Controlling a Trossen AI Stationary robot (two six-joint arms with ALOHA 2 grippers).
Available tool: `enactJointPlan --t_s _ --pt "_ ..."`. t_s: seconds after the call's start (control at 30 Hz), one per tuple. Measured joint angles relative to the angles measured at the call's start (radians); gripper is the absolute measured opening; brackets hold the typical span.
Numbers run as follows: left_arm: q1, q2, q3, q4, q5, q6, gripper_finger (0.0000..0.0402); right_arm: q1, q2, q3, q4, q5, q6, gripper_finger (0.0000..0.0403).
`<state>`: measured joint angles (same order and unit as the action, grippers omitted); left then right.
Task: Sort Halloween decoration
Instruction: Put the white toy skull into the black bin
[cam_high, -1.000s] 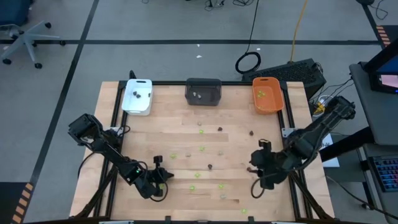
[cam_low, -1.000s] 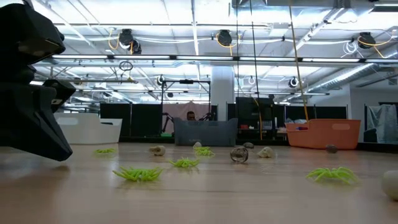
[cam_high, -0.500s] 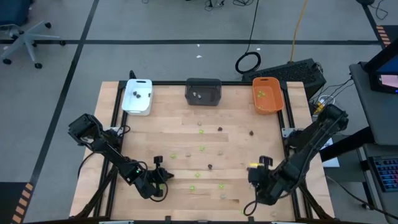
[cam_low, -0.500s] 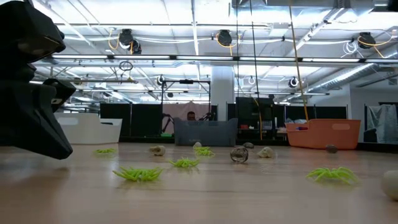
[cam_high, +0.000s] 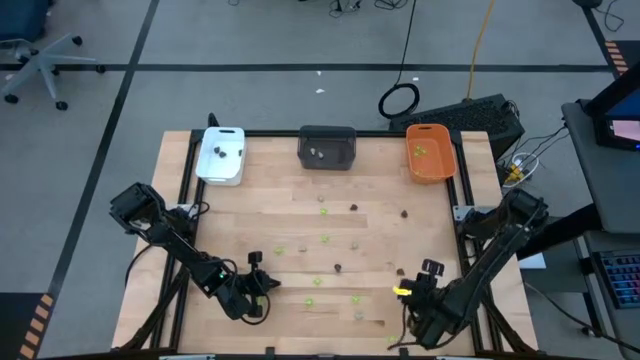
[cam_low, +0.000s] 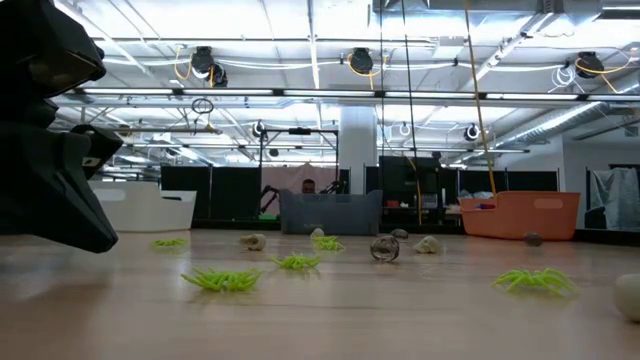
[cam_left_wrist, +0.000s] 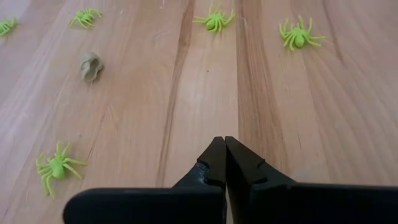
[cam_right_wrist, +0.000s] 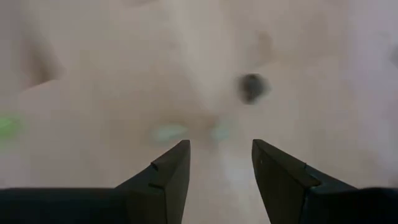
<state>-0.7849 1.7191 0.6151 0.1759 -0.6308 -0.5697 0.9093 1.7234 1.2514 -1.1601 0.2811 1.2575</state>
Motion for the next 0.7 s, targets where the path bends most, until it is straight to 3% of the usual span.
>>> enactJointPlan --t_s 0.27,0.7 --pt "0.0 -0.001 0.0 0.002 0.0 0.0 0.0001 -0.019 0.042 -0.001 -0.032 0.028 0.091 0.0188" --pt "0.0 -0.001 0.0 0.004 0.0 -0.001 0.0001 -0.025 0.033 -0.088 0.132 0.03 -0.056 0.0194"
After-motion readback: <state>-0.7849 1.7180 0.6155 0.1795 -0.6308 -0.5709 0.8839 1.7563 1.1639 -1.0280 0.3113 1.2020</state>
